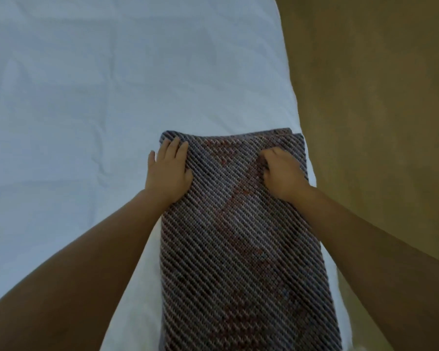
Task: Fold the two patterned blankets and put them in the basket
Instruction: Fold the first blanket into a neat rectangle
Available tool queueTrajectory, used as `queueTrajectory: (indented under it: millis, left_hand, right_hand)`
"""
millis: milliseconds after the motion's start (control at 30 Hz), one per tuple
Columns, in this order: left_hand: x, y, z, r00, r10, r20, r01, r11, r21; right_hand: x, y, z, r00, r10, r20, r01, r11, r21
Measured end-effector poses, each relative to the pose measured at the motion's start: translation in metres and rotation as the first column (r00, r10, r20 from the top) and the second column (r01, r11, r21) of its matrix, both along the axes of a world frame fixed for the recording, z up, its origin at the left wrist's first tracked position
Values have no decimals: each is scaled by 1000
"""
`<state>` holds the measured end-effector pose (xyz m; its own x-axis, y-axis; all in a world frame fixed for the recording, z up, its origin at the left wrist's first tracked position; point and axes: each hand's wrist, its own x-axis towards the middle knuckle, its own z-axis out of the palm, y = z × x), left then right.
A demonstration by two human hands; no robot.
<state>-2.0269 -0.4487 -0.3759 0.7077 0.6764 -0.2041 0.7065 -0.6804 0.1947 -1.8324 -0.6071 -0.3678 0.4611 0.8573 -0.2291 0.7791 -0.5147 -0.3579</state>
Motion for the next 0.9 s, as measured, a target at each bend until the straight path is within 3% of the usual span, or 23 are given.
queueTrajectory:
  millis: [133, 233, 300, 400, 533, 633, 700, 767, 900]
  left_hand:
    - [23, 36, -14, 999, 6, -37, -6, 1000, 3]
    - [30, 56, -21, 999, -40, -10, 41, 992, 116]
    - [26, 70, -27, 990, -123, 70, 106, 972, 209]
    - [14, 98, -31, 983, -170, 75, 146, 956, 253]
    - [7, 113, -43, 985, -142, -93, 156, 975, 159]
    - [15, 107, -47, 997, -75, -23, 76, 996, 37]
    - [22, 104, -44, 997, -65, -33, 63, 996, -69]
    - [30, 103, -37, 984, -112, -138, 94, 987, -131]
    - [43, 97, -18, 962, -123, -242, 67, 972, -226]
  right_hand:
    - [30, 38, -7, 993, -13, 114, 30, 988, -151]
    - [50, 58, -10, 984, 32, 177, 28, 944, -327]
    - [59, 70, -11, 978, 41, 206, 22, 955, -296]
    - [67, 85, -17, 977, -7, 214, 23, 997, -73]
    - [63, 96, -41, 989, 51, 140, -26, 985, -173]
    - [68, 102, -44, 998, 35, 51, -20, 962, -272]
    - [77, 105, -37, 998, 62, 19, -48, 911, -410]
    - [81, 106, -28, 997, 77, -5, -68, 846, -529]
    - [71, 101, -17, 993, 100, 67, -44, 821, -570]
